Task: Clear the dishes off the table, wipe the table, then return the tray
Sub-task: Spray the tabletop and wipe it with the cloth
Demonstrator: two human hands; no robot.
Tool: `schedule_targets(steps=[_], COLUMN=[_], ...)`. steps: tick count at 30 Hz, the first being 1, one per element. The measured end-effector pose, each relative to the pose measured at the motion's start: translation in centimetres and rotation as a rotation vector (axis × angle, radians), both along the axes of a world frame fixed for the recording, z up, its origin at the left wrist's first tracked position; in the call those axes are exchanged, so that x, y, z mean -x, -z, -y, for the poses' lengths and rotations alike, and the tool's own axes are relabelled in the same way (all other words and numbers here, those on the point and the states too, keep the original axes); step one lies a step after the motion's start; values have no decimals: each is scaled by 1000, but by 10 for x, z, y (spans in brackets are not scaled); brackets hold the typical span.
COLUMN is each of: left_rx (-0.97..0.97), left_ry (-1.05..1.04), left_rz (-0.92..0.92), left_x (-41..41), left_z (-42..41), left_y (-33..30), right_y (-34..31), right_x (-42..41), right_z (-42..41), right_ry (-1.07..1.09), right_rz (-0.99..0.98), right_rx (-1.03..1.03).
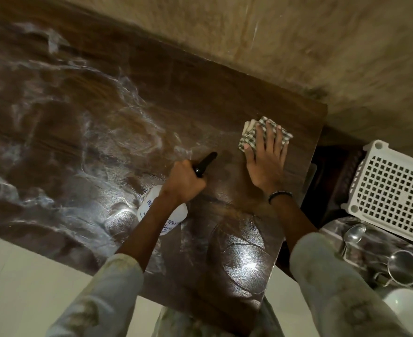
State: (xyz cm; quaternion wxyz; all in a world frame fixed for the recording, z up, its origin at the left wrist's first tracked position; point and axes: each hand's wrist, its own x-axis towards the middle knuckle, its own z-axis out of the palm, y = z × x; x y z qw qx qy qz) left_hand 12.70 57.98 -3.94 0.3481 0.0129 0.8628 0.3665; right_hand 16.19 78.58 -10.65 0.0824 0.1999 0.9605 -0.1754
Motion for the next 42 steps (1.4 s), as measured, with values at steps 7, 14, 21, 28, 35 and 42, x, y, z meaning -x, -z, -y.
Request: schedule_targets(steps=[7, 14, 21, 28, 35, 42], left_rx=[-103, -146, -162, -129, -45, -47], left_ry=[-89, -127, -135, -227, -281, -259], left_rz=[-92, -62, -40, -38, -47, -64], left_x=[-1, 1, 2, -2, -2, -1], left_z=[24, 32, 31, 34, 67, 73], left_y=[-9, -10, -10, -15, -7, -9], right_y=[2, -1, 3, -2, 0, -4], right_x=[15, -44, 26, -42, 48, 45], right_z=[65, 4, 57, 27, 40, 115], right_ry=[-342, -263, -128, -503, -174, -491], right_rz=[-54, -14, -24, -7, -36, -36], right_rx=[33, -33, -17, -39, -51, -15])
